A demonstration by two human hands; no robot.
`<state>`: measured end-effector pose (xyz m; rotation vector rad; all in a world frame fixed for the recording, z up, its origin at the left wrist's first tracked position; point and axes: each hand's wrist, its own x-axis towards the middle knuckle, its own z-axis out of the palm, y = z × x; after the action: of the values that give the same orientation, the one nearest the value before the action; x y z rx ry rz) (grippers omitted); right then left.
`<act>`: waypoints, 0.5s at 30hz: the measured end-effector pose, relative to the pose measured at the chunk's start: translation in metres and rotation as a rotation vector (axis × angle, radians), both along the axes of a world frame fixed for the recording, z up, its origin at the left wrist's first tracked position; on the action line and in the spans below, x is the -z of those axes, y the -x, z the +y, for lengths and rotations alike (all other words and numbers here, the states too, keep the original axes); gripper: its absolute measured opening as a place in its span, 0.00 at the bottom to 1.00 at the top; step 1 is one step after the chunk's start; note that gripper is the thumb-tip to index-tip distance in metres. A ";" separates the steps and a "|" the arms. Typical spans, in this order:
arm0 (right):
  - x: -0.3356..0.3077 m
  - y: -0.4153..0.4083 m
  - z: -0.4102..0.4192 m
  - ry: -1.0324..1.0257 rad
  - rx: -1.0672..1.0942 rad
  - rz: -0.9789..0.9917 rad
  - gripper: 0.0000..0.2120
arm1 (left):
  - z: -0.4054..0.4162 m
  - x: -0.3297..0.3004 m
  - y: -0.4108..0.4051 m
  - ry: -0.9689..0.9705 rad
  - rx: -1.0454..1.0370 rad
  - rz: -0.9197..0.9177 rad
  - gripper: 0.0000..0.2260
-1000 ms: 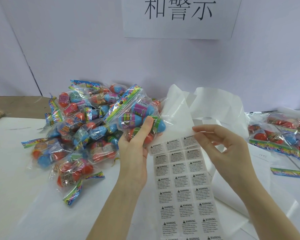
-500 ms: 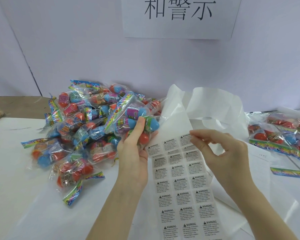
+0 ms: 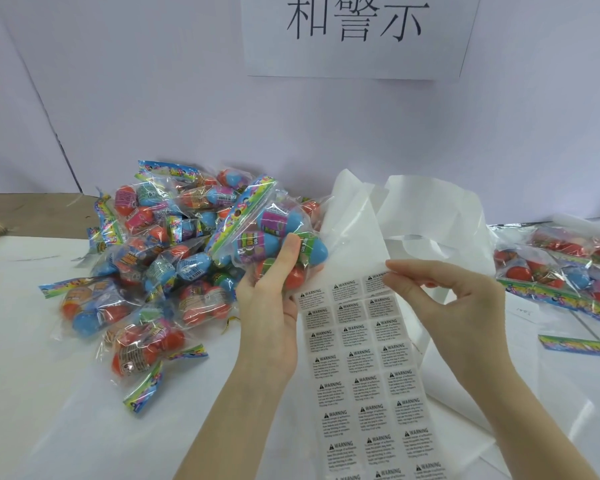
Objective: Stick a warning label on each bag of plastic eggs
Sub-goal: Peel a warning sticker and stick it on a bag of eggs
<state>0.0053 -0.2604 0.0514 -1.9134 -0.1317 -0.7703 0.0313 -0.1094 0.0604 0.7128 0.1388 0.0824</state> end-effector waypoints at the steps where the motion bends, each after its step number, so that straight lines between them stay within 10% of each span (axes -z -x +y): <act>1: 0.001 0.000 0.001 0.028 0.017 -0.037 0.18 | 0.000 0.000 0.000 0.008 0.000 0.008 0.26; 15: 0.010 -0.005 0.005 0.280 -0.058 -0.088 0.17 | 0.000 0.001 -0.004 0.024 -0.112 0.054 0.18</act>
<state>0.0108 -0.2559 0.0414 -2.1284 -0.3649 -0.8316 0.0352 -0.1098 0.0593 0.6837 0.2312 0.1681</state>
